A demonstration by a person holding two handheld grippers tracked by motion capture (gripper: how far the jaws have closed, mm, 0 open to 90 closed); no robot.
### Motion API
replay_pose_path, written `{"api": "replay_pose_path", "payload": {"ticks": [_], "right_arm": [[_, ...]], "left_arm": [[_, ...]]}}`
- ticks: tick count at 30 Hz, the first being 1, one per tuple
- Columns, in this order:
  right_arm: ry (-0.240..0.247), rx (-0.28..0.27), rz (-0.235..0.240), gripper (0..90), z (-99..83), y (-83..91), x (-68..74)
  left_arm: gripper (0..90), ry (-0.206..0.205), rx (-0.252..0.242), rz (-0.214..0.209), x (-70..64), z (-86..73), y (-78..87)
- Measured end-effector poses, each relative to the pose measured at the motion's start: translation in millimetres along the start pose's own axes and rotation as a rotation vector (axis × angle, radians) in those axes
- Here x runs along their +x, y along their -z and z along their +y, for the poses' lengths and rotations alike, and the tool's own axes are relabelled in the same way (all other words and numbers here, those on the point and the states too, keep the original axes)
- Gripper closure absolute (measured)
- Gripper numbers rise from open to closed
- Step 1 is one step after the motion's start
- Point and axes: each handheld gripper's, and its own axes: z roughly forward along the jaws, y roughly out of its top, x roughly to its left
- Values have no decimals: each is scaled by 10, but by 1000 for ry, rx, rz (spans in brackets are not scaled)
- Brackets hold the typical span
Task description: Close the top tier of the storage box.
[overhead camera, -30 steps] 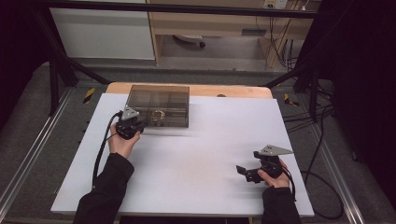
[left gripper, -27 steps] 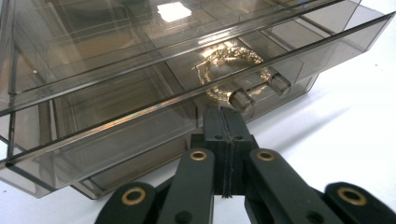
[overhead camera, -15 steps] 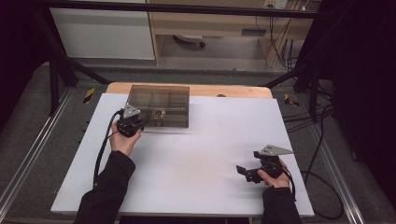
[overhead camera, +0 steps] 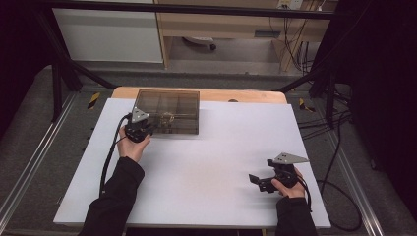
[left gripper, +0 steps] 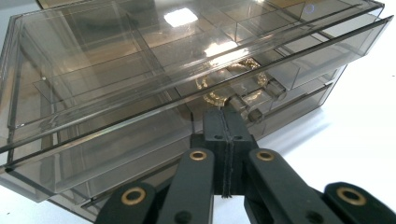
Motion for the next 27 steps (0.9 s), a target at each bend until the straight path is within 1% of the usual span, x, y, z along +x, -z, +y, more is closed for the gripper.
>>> {"api": "replay_pose_path", "payload": {"ticks": [8,15,27], "right_arm": [[0,0,0,13,0,0,0],[3,2,-2,13,0,-1,0],[6,1,-2,12,0,-3,1]], "left_arm": [[895,9,-14,8,14,4,-38],[895,5,-24,19,25,-2,-61],[895,-1,-30,15,37,-11,-66]]}}
